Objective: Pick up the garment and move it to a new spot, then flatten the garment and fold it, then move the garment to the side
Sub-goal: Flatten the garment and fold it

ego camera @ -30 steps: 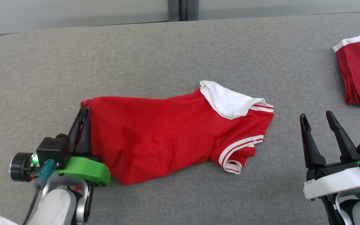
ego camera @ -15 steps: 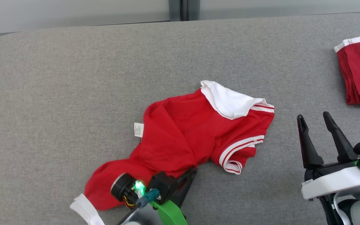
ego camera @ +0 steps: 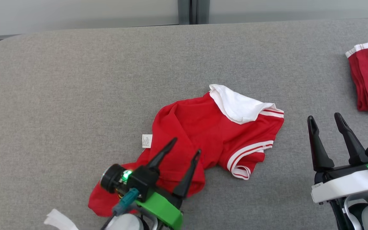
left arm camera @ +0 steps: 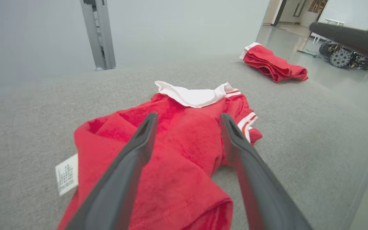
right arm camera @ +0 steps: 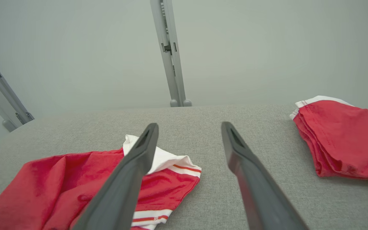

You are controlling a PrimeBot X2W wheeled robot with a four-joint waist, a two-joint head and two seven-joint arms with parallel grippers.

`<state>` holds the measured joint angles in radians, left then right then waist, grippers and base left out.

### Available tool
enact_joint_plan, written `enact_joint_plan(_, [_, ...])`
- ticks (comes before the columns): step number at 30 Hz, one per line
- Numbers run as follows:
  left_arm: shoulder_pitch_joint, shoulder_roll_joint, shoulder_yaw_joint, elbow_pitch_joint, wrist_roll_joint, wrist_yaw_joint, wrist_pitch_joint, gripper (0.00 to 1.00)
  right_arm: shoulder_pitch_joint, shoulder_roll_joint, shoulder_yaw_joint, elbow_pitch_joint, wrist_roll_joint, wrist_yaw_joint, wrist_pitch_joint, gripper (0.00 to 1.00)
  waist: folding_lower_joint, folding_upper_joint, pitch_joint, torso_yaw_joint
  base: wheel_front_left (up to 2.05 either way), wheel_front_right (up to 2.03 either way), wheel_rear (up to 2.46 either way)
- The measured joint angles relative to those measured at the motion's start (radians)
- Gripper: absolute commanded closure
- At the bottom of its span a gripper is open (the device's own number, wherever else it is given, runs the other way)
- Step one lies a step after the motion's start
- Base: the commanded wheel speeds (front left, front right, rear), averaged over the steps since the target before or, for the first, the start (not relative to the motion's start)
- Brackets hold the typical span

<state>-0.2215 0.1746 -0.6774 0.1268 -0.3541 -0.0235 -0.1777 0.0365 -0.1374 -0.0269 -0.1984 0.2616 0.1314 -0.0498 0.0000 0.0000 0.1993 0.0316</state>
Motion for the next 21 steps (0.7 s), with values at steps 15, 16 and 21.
enact_joint_plan(15, [0.090, 0.156, 0.334, -0.057, -0.091, 0.193, -0.053, 0.00, 0.029, -0.001, -0.016, -0.023, -0.016, 0.000, 0.018, 0.00, 0.0000, 0.0000, -0.053, 0.001, 0.00, 0.00, 0.00])
enact_joint_plan(16, [0.098, 0.162, 0.337, -0.057, -0.092, 0.193, -0.053, 0.00, 0.035, -0.001, -0.018, -0.023, -0.016, 0.000, 0.019, 0.00, 0.0000, 0.0000, -0.056, 0.000, 0.00, 0.00, 0.00])
enact_joint_plan(21, [0.116, 0.178, 0.328, -0.066, -0.092, 0.191, -0.046, 0.00, 0.042, 0.001, -0.023, -0.026, -0.017, 0.000, 0.023, 0.00, 0.0000, 0.0000, -0.064, -0.006, 0.00, 0.00, 0.00])
